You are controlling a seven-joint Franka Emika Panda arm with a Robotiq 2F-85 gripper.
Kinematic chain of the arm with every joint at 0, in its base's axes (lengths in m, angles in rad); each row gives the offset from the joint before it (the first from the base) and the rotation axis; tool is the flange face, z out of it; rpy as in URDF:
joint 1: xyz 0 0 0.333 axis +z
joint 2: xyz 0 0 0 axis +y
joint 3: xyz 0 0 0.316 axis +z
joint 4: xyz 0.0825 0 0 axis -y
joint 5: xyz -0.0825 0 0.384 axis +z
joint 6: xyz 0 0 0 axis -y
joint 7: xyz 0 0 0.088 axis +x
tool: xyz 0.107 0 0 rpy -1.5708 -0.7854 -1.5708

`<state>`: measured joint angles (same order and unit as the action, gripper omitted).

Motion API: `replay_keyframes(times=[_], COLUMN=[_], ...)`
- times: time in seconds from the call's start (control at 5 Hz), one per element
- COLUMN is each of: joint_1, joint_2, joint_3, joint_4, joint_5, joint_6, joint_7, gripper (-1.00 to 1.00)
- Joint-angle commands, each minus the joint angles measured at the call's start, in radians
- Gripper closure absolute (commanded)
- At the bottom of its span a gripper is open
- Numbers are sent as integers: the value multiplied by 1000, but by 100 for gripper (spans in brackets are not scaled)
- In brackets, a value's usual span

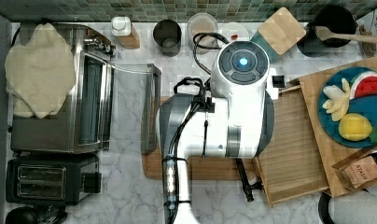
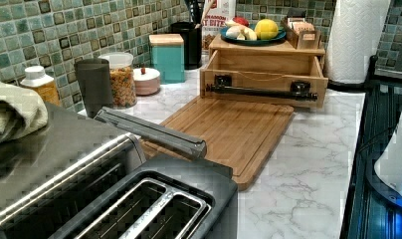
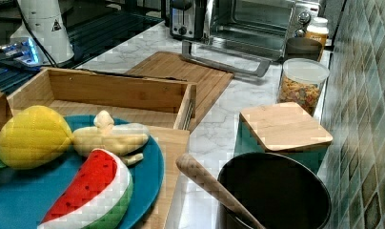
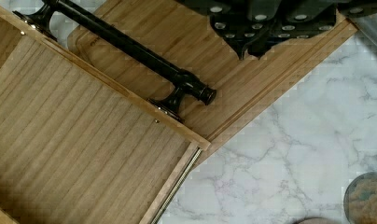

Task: Close the drawer.

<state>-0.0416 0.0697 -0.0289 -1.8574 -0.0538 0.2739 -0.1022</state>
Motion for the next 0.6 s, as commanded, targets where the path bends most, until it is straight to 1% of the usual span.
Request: replay_keyframes(times=[0.2,0.4,0.6], joint_1=[4,-2,3], joint_2=[0,0,-12], joint_3=[-9,-3,13], joint_4=[-9,-10,-10], joint_5=[-7,-8,15], joint_6=[0,0,-91], joint_7=[0,0,-117], gripper=[100,100,100])
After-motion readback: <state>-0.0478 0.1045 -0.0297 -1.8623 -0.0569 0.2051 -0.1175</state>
